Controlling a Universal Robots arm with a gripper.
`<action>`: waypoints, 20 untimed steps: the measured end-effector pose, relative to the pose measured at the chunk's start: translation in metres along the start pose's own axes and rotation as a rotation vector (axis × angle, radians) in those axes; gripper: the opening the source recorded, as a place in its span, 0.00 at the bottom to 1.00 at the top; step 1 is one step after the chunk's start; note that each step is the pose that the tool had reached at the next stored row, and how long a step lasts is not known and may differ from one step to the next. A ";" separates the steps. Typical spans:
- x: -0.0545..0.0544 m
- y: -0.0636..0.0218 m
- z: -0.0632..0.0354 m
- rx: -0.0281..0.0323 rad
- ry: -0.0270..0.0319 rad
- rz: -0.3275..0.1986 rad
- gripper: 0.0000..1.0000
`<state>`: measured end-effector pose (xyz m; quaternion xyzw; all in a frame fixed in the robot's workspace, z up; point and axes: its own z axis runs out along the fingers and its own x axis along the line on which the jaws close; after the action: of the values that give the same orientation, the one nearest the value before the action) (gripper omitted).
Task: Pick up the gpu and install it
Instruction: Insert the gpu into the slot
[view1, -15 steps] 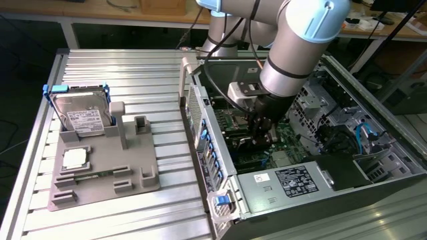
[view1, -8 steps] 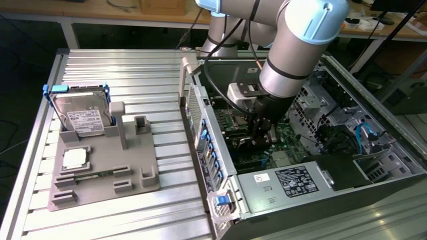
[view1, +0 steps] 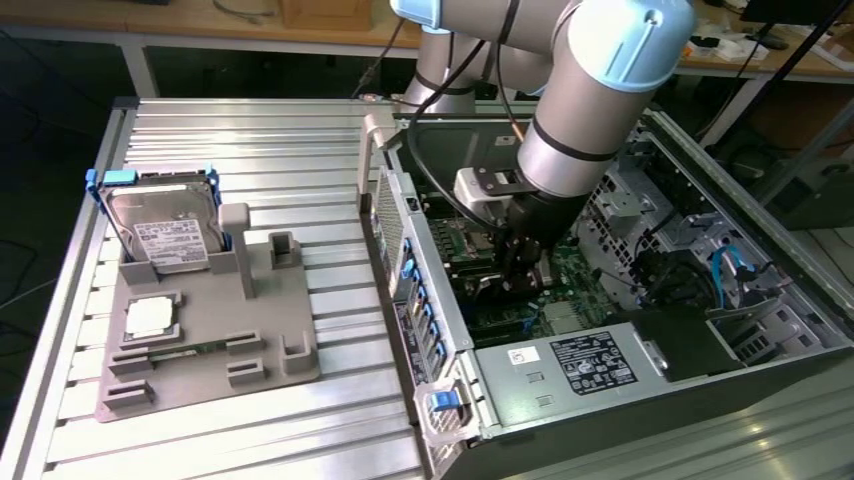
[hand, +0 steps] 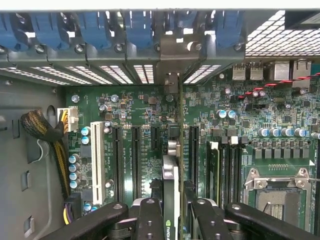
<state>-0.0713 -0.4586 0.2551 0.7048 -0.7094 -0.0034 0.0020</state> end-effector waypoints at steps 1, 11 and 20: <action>0.000 0.0000 0.0002 0.0000 0.0000 0.000 0.27; 0.000 0.0000 0.0011 0.0003 -0.0006 0.000 0.27; 0.000 0.0000 0.0037 0.0000 -0.0025 0.000 0.27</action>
<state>-0.0714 -0.4586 0.2515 0.7048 -0.7094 -0.0043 0.0012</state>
